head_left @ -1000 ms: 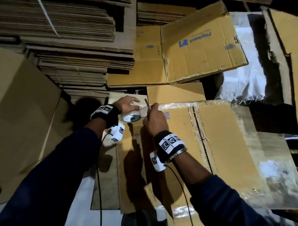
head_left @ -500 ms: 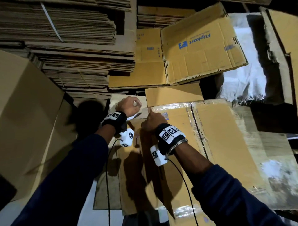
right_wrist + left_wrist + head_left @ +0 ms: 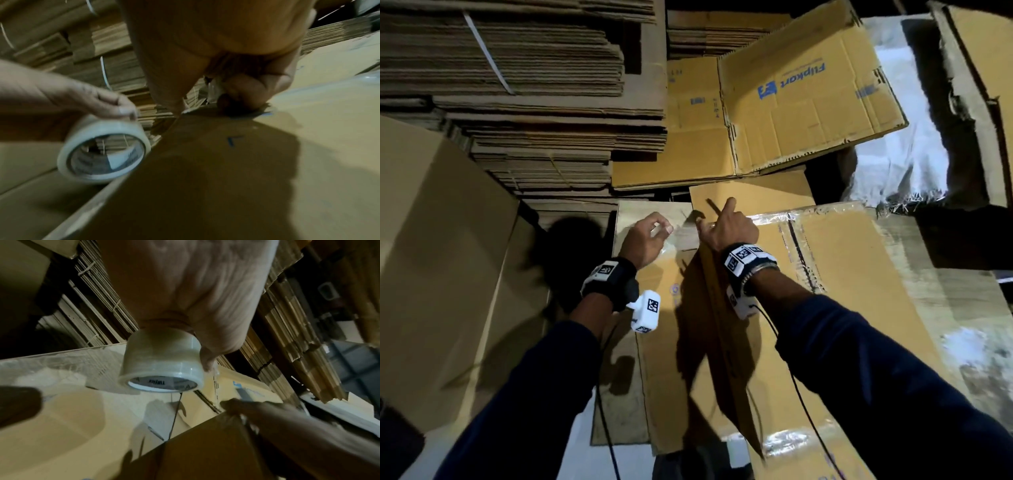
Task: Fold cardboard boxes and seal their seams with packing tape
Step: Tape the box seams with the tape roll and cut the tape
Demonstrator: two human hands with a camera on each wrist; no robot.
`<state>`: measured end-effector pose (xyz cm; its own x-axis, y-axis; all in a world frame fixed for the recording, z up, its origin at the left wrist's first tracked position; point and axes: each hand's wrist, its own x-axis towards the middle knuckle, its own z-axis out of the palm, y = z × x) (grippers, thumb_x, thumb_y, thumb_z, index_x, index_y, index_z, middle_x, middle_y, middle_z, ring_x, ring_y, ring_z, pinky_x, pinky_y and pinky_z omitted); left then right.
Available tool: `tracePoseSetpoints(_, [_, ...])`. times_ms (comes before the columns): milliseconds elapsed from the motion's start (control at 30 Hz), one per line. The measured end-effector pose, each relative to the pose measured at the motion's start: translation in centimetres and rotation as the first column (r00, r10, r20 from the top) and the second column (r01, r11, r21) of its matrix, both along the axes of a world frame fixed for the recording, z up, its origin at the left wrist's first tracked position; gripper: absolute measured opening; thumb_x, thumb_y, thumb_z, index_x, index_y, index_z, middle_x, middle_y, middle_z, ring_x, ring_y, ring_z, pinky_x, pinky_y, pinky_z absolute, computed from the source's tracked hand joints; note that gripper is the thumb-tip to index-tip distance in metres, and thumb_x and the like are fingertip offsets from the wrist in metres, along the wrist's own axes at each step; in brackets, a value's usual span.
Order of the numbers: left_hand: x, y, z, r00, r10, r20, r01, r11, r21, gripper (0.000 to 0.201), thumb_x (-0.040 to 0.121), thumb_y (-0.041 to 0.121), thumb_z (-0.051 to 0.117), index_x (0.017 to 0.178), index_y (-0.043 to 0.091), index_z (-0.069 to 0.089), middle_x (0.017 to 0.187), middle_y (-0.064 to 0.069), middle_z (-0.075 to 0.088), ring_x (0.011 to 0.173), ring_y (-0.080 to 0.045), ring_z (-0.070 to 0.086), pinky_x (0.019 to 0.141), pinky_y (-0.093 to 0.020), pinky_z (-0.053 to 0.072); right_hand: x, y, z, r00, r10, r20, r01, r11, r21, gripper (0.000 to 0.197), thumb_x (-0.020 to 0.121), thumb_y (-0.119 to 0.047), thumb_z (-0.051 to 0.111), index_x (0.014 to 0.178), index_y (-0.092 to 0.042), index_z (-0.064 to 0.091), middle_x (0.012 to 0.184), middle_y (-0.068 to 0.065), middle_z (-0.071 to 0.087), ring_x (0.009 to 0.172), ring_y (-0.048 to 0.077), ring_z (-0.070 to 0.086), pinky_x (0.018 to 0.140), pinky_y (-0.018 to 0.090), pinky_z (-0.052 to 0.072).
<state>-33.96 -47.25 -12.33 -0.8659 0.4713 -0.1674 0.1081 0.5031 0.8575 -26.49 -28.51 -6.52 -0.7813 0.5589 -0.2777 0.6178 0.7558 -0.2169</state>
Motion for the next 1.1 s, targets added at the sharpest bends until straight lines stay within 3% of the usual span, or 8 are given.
tracePoseSetpoints(167, [1.6, 1.1, 3.8, 0.982, 0.187, 0.018, -0.188, 0.977, 0.103, 0.034, 0.097, 0.049, 0.067, 0.093, 0.017, 0.057, 0.088, 0.007, 0.065, 0.091, -0.024, 0.066, 0.075, -0.034, 0.045, -2.0, 0.3, -0.5, 0.992, 0.084, 0.093, -0.090, 0.994, 0.068, 0.076, 0.087, -0.047, 0.073, 0.135, -0.003, 0.034, 0.112, 0.011, 0.069, 0.101, 0.032, 0.070, 0.069, 0.035, 0.045])
tracePoseSetpoints(300, [2.8, 3.0, 8.1, 0.957, 0.256, -0.134, -0.229, 0.955, 0.187, 0.041, 0.084, 0.058, 0.074, 0.087, 0.023, 0.052, 0.081, 0.009, 0.060, 0.080, -0.021, 0.059, 0.077, -0.041, 0.048, -1.3, 1.5, 0.1, 0.997, 0.069, 0.032, -0.062, 0.983, -0.174, 0.100, 0.075, -0.057, 0.085, 0.138, -0.007, 0.027, 0.114, 0.016, 0.068, 0.107, 0.038, 0.068, 0.078, 0.041, 0.051])
tracePoseSetpoints(433, [4.8, 7.5, 11.8, 0.982, 0.146, -0.119, -0.117, 0.968, 0.222, 0.024, 0.083, 0.051, 0.072, 0.083, 0.035, 0.054, 0.085, 0.015, 0.063, 0.082, -0.016, 0.062, 0.078, -0.036, 0.052, 3.0, 6.5, 2.1, 0.947, -0.276, -0.161, 0.127, 0.787, -0.604, 0.055, 0.097, -0.048, 0.065, 0.123, -0.011, 0.034, 0.137, 0.023, 0.057, 0.121, 0.043, 0.059, 0.092, 0.040, 0.047])
tracePoseSetpoints(500, [7.0, 10.7, 13.5, 0.986, 0.040, -0.161, -0.003, 0.975, 0.222, 0.020, 0.091, 0.045, 0.074, 0.087, 0.031, 0.060, 0.084, 0.016, 0.066, 0.073, -0.007, 0.064, 0.070, -0.029, 0.052, 6.8, 10.3, 3.0, 0.892, -0.387, -0.234, 0.150, 0.740, -0.656, 0.022, 0.105, -0.035, 0.050, 0.108, -0.014, 0.042, 0.138, 0.027, 0.055, 0.118, 0.044, 0.059, 0.099, 0.044, 0.047])
tracePoseSetpoints(600, [11.4, 16.7, 14.6, 0.976, -0.055, -0.211, 0.102, 0.971, 0.215, 0.016, 0.096, 0.038, 0.073, 0.088, 0.024, 0.071, 0.085, 0.016, 0.073, 0.077, 0.007, 0.065, 0.071, -0.024, 0.052, 13.6, 17.4, 3.0, 0.807, -0.527, -0.266, 0.242, 0.706, -0.665, 0.028, 0.104, -0.037, 0.041, 0.117, -0.013, 0.046, 0.119, 0.021, 0.067, 0.100, 0.039, 0.066, 0.085, 0.045, 0.052])
tracePoseSetpoints(833, [27.4, 34.8, 14.2, 0.946, -0.239, -0.221, 0.300, 0.904, 0.305, 0.036, 0.089, 0.053, 0.070, 0.098, 0.021, 0.085, 0.103, 0.008, 0.081, 0.107, -0.005, 0.072, 0.095, -0.031, 0.055, 33.8, 34.9, 1.0, 0.576, -0.769, -0.277, 0.490, 0.596, -0.637, 0.032, 0.106, -0.033, 0.040, 0.113, -0.011, 0.061, 0.091, 0.012, 0.059, 0.069, 0.022, 0.054, 0.068, 0.035, 0.049])
tracePoseSetpoints(933, [35.7, 42.7, 12.4, 0.906, -0.333, -0.262, 0.397, 0.883, 0.251, 0.022, 0.099, 0.032, 0.066, 0.103, 0.017, 0.082, 0.112, -0.005, 0.079, 0.117, -0.024, 0.069, 0.095, -0.036, 0.054, 42.0, 40.1, -2.4, 0.663, -0.728, -0.177, 0.572, 0.644, -0.508, 0.061, 0.092, -0.041, 0.033, 0.123, 0.004, 0.061, 0.119, 0.030, 0.060, 0.098, 0.040, 0.063, 0.094, 0.054, 0.053])
tracePoseSetpoints(1100, [46.6, 51.2, 6.4, 0.801, -0.474, -0.366, 0.504, 0.864, -0.016, 0.019, 0.090, 0.013, 0.061, 0.087, 0.011, 0.079, 0.090, -0.016, 0.070, 0.094, -0.038, 0.065, 0.086, -0.038, 0.053, 52.5, 43.4, -5.2, 0.758, -0.652, -0.024, 0.597, 0.707, -0.379, 0.037, 0.102, -0.018, 0.056, 0.135, -0.001, 0.062, 0.122, 0.037, 0.062, 0.118, 0.053, 0.058, 0.097, 0.050, 0.044])
